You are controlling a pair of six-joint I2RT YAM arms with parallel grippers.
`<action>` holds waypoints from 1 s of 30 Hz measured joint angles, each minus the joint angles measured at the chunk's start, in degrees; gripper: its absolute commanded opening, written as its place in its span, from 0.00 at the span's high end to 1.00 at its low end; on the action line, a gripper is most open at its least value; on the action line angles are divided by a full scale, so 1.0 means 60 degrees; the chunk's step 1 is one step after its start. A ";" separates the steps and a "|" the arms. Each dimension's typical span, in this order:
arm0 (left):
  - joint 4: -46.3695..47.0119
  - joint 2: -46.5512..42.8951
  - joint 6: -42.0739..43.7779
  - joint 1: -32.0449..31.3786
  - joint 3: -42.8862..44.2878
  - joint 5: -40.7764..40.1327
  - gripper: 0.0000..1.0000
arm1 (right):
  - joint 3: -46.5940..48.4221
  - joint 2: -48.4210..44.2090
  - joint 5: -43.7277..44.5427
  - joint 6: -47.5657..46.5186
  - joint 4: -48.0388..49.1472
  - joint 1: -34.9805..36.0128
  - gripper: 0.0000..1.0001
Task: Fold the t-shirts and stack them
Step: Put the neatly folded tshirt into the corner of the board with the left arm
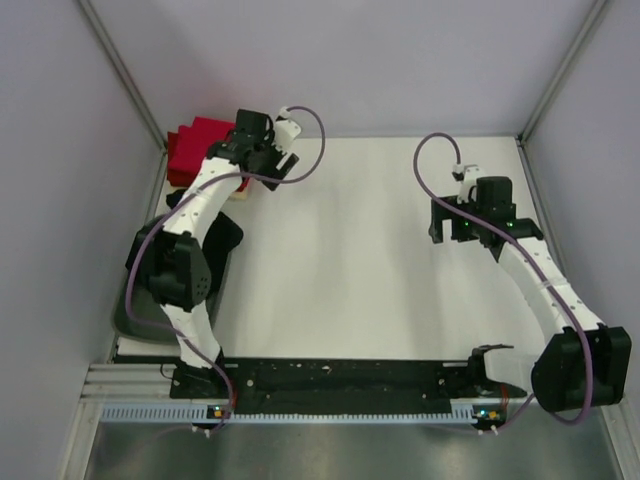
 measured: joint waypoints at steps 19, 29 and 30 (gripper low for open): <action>0.6218 -0.6983 -0.2000 0.0769 -1.1836 0.0455 0.02 | -0.3304 -0.1337 -0.0790 0.1450 0.2626 -0.0663 0.01; 0.9785 -0.7715 -0.3056 0.2426 -1.4517 0.2102 0.01 | -0.4951 -0.2025 -0.0627 0.1723 0.4572 -0.0707 0.01; 0.9949 -0.7726 -0.3093 0.2426 -1.4517 0.2135 0.01 | -0.5045 -0.2065 -0.0594 0.1734 0.4696 -0.0707 0.01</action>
